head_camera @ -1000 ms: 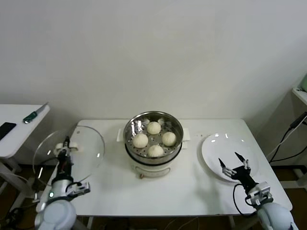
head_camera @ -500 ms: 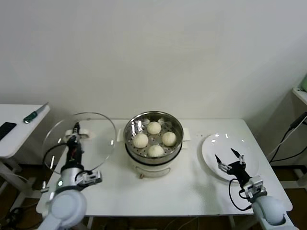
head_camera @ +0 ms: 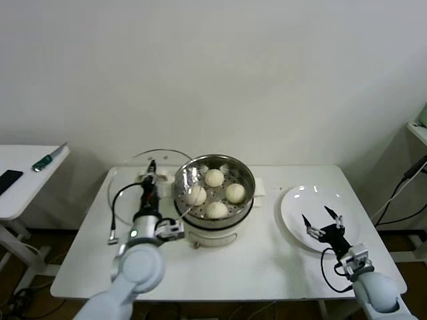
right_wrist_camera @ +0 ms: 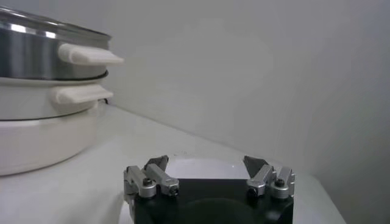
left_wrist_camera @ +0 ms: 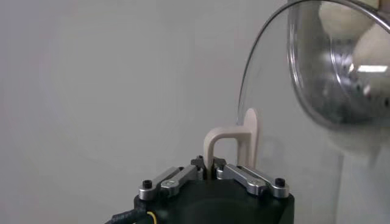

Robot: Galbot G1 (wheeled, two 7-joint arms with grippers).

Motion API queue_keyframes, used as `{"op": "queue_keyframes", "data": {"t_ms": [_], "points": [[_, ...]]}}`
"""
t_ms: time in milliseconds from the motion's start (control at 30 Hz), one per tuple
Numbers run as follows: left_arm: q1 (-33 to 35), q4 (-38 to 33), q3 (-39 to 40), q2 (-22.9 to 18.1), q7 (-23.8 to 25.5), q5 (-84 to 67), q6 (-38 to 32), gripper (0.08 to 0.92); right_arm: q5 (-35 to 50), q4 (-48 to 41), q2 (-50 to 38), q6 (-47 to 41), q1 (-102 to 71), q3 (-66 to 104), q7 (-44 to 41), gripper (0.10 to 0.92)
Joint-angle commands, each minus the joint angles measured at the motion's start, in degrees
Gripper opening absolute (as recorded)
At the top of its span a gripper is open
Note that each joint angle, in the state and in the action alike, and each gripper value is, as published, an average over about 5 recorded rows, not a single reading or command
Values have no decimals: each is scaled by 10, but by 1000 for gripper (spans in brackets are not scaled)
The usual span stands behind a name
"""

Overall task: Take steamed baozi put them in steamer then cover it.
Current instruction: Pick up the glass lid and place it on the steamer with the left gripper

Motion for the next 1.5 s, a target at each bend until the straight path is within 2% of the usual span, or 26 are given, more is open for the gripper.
{"op": "queue_keyframes", "data": {"t_ms": [33,367,633,1500], "points": [[-99,76,88,-89,41,46,28,151,-4,-4,0,2,-2,12,-1,823],[-115,139,110,-160,32,50,28,151,-7,-3,0,5,-10,20,-3,823],[-117,174,122,-198,24,56,28,151,-7,-4,3,8,-13,24,-4,823],[-135,247,124,-210,-3,40,28,151,-9,-14,7,17,-14,31,-11,823]]}}
